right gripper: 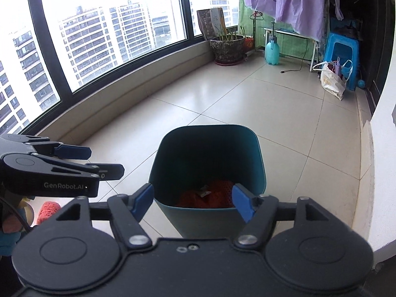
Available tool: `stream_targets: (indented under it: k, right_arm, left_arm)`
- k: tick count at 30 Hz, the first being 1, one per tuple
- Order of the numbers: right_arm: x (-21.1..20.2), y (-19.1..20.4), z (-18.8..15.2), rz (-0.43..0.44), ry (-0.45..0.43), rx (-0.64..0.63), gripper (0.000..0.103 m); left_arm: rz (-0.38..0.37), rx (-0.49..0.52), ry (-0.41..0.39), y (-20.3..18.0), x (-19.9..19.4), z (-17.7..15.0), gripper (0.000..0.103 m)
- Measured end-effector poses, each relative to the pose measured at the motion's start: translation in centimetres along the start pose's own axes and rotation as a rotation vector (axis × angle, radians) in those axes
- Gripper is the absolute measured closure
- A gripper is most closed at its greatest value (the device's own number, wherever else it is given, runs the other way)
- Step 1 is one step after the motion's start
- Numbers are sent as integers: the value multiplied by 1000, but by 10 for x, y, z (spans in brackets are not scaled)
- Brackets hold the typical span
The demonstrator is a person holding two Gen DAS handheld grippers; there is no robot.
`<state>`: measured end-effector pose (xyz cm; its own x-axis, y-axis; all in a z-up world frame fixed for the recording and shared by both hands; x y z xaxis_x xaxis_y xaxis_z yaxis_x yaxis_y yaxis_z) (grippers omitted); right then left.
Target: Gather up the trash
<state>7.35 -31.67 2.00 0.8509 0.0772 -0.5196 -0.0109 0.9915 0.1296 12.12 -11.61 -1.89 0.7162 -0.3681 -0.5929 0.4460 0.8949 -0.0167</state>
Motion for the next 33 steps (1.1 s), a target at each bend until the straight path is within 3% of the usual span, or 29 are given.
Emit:
stream_targets:
  k: [6, 11, 18, 20, 26, 33]
  right_arm:
    - [-10, 4, 1, 14, -80, 10, 10]
    - [-11, 5, -3, -15, -96, 21, 0]
    - [-15, 7, -7, -24, -125, 26, 0]
    - [-16, 8, -10, -37, -132, 27, 0]
    - [-16, 16, -12, -26, -150, 0, 0]
    - [-16, 0, -13, -22, -181, 133, 0]
  left_arm:
    - [25, -50, -19, 13, -14, -12, 34]
    - [17, -45, -28, 11, -13, -16, 34]
    - [-6, -40, -62, 9, -16, -20, 34]
    - [-11, -44, -76, 10, -18, -20, 26]
    - [-10, -67, -114, 13, -23, -19, 21]
    - [-8, -78, -154, 17, -30, -18, 21]
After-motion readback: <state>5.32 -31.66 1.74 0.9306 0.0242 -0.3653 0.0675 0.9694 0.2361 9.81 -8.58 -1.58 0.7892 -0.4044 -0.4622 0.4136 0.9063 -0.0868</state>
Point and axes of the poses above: each gripper's, at about its wrist camera, not at the fingertips, and x roughly the way its jaws point, y to its left, z to its top, the point moved 6 cm from there along x, roughly the way its jaws point, and after that the axes turned 12 degrees about -y, right-handed, at the moved point
